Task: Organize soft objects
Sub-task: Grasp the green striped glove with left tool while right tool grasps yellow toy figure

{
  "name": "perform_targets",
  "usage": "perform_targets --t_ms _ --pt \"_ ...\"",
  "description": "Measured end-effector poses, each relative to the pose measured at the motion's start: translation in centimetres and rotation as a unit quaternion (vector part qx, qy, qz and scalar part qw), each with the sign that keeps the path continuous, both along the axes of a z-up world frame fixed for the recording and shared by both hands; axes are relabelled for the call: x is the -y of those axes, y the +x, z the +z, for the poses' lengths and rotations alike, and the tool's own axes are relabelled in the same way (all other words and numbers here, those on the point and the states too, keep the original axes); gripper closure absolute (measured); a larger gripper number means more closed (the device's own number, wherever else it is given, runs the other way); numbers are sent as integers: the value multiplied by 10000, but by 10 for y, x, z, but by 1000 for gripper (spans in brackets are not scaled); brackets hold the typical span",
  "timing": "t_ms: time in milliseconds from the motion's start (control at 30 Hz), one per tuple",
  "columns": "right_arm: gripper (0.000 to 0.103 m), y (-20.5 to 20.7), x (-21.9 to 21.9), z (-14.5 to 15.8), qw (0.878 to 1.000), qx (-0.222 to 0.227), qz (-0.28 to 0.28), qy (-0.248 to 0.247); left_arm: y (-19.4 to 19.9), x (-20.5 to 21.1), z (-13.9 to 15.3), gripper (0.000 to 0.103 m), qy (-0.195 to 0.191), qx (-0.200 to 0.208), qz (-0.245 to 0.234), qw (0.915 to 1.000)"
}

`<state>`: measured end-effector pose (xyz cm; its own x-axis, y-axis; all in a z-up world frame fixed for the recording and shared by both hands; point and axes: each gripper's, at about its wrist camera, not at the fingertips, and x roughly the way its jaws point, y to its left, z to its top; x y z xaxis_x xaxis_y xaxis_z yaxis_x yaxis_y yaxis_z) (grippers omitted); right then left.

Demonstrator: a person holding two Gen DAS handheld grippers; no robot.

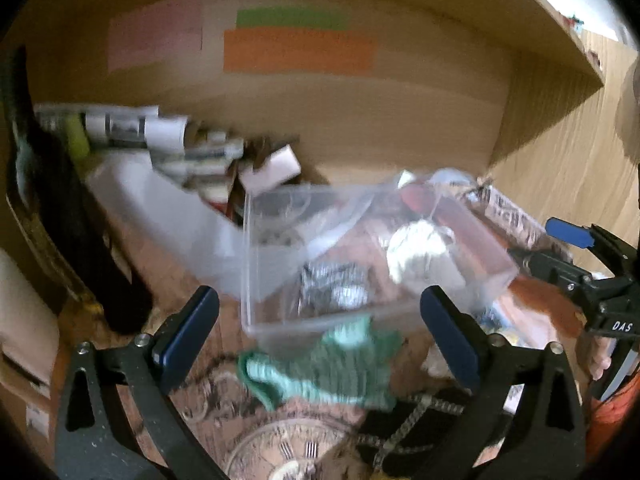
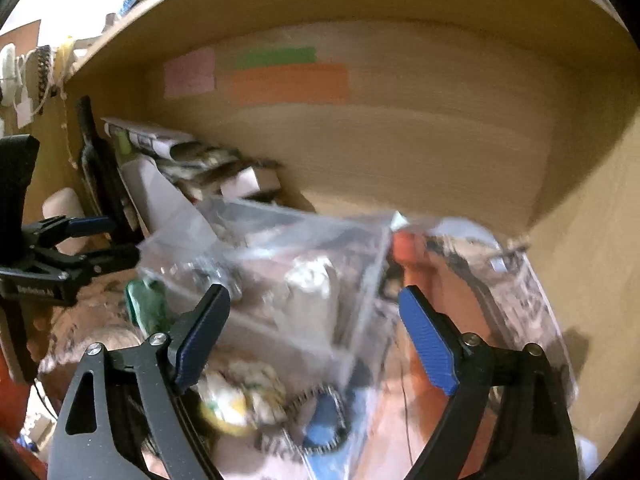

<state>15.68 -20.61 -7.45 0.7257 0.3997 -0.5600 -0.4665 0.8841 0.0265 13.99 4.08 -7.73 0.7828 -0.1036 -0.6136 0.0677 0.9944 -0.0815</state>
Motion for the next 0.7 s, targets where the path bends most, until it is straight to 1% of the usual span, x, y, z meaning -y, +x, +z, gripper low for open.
perform_targets --t_ms 100,200,333,400,533,633,700 --pt "18 -3 9 -20 9994 -338 -90 -57 0 2 -19 1 -64 -244 -30 9997" --pt "18 -5 15 -43 9970 -770 -59 -106 0 5 -36 1 -29 -453 -28 9990" --pt "18 -6 22 -63 9936 -1123 -59 -73 2 6 -56 1 174 -663 166 9975" --pt "18 -6 24 -67 9922 -1238 -48 -104 1 3 -62 1 197 -711 213 9971" --pt "19 -10 27 -69 9922 -1231 -40 -188 1 -8 -69 1 31 -813 336 9961" --pt "19 -13 34 -64 9933 -1145 -149 -84 0 -13 -72 1 -26 -783 377 9962" --pt "19 -14 39 -61 9936 -1104 -239 -40 0 -12 -73 7 -63 -764 359 9964"
